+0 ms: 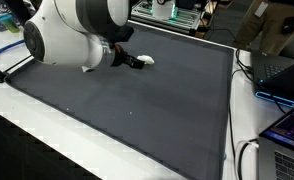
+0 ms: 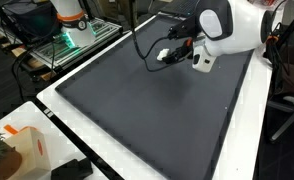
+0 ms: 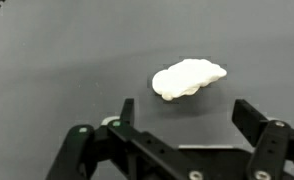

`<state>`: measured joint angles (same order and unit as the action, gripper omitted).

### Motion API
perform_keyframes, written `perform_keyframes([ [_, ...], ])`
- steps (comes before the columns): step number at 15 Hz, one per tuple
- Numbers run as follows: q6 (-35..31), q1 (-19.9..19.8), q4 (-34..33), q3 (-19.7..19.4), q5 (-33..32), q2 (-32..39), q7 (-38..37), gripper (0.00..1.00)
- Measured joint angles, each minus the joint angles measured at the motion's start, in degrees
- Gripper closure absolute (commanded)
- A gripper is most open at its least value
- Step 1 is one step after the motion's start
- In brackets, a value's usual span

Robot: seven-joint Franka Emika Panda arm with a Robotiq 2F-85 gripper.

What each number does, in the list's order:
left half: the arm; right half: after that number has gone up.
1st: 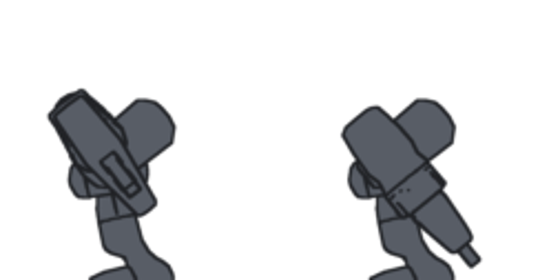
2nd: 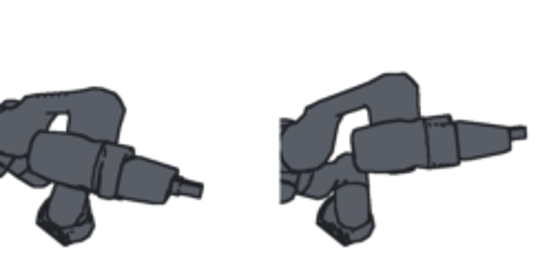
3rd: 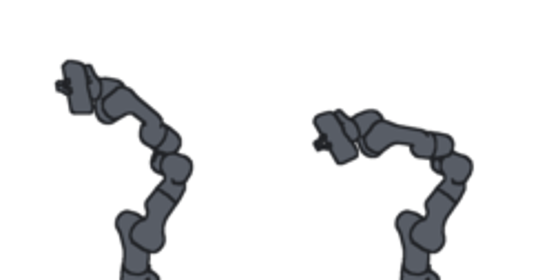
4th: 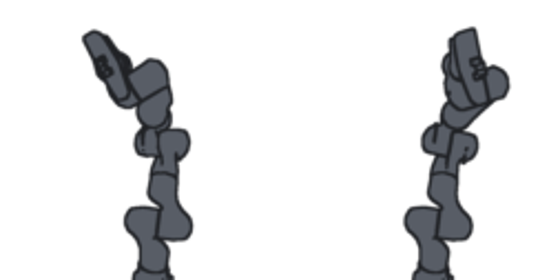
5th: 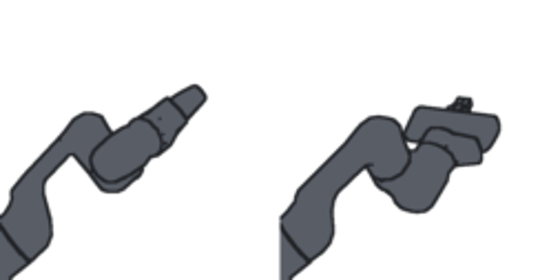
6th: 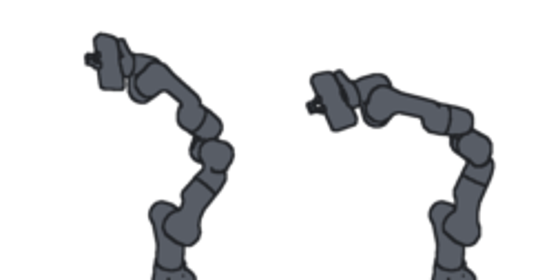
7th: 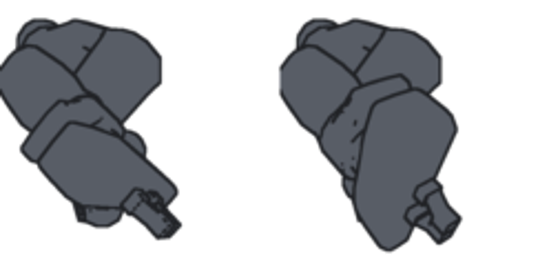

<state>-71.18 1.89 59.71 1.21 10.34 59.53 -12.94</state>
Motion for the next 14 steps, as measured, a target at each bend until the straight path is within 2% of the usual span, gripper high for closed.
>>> perform_keyframes([
  [8, 1.79, -5.99, -0.18, -0.37, 6.7, 1.97, -3.08, 0.0],
  [11, 0.0, -7.75, 3.59, -0.59, 9.26, -0.04, -5.94, 0.0],
  [14, -4.16, -7.92, 10.53, -1.27, 12.11, -3.97, -8.61, 0.0],
])
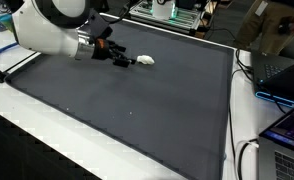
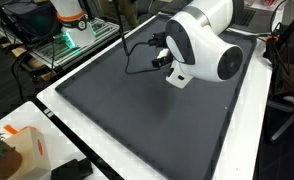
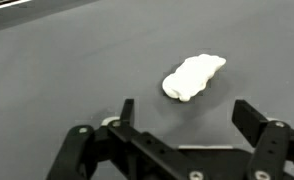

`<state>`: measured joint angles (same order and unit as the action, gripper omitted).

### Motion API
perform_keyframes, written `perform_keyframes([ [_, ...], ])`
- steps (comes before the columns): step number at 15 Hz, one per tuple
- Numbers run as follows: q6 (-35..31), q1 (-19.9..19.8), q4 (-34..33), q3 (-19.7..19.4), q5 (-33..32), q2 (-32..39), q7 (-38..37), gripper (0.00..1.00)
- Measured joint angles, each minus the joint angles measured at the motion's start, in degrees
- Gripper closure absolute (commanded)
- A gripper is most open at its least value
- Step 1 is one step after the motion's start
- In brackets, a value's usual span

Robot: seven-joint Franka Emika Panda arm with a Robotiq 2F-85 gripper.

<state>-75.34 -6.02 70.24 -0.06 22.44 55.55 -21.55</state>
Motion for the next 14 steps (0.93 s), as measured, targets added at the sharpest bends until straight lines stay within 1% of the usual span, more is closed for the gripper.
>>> perform_keyframes([
  [5, -8.04, 0.69, 13.54, -1.61, 5.58, -6.6, -6.12, 0.0],
  [8, -13.26, 0.64, 21.99, -3.56, 8.92, -10.17, -8.76, 0.0],
  [11, -18.28, -0.24, 30.62, -5.72, 13.27, -14.7, -8.06, 0.0],
  [14, -23.37, -1.28, 39.26, -6.37, 18.81, -20.64, -3.43, 0.0],
])
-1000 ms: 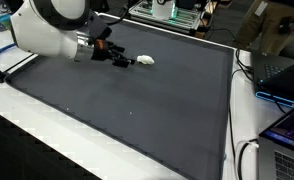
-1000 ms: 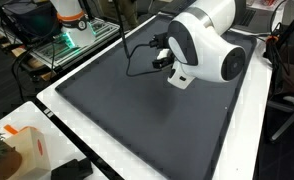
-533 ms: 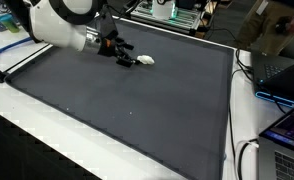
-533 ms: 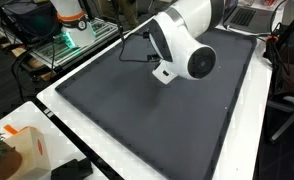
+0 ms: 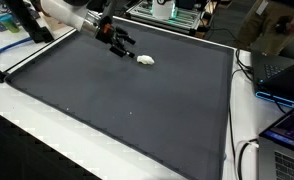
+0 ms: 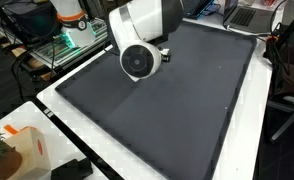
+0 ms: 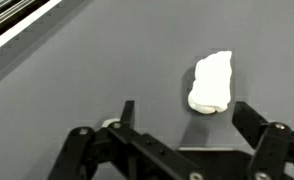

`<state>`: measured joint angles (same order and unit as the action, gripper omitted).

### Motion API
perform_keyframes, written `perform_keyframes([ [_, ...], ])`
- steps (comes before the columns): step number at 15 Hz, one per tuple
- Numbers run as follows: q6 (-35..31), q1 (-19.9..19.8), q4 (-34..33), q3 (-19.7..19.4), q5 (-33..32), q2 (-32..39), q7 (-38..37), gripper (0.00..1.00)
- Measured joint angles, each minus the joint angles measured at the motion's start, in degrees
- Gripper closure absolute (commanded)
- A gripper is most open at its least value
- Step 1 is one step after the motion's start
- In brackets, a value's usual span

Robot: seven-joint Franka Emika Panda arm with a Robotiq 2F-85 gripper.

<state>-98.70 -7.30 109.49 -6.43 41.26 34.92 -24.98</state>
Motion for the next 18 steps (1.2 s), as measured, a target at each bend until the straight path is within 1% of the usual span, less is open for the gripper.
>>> perform_keyframes([
  [4, -7.45, -0.18, 11.46, -0.97, 5.25, -8.68, 4.82, 0.0],
  [6, -8.51, -0.18, 14.37, -1.23, 5.63, -11.32, 5.18, 0.0],
  [8, -8.54, -0.12, 14.4, -1.23, 5.63, -11.68, 4.73, 0.0],
  [13, -7.55, -0.1, 13.63, -1.31, 5.84, -11.57, -1.94, 0.0],
  [18, -6.57, -0.15, 13.51, -1.67, 8.63, -11.57, -6.29, 0.0],
])
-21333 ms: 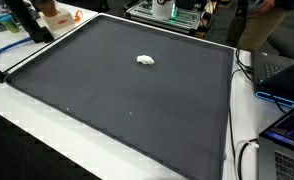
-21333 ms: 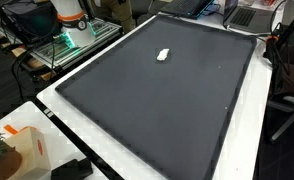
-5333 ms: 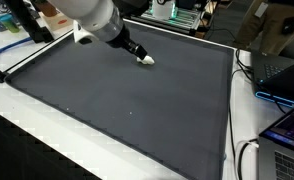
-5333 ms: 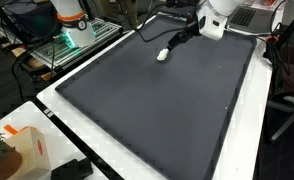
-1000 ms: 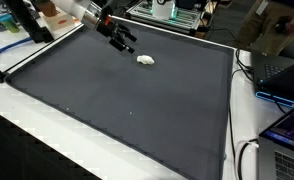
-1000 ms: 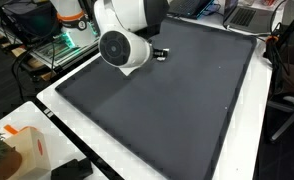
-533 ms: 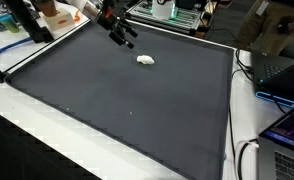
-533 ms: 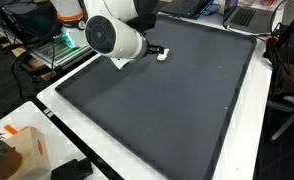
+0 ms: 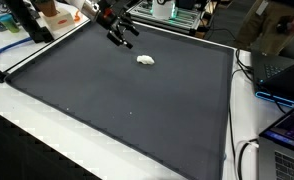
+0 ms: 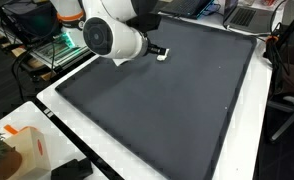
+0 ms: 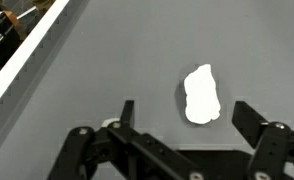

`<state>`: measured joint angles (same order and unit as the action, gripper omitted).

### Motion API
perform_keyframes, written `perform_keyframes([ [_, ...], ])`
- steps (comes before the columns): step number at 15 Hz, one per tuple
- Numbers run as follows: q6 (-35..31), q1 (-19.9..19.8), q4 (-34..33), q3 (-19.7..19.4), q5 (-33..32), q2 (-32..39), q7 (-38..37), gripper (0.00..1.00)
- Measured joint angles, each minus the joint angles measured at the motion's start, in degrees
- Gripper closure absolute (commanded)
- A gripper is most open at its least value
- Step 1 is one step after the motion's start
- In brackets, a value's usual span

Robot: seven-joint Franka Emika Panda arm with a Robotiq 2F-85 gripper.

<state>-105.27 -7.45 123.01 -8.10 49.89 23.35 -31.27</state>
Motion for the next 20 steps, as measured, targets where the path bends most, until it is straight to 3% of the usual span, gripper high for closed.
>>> perform_keyframes([
  [12, -0.46, 1.55, -3.9, -0.14, 0.11, 0.99, -2.68, 0.0],
  [20, -4.31, 3.05, -6.17, -0.13, -4.97, 1.11, -0.65, 0.0],
])
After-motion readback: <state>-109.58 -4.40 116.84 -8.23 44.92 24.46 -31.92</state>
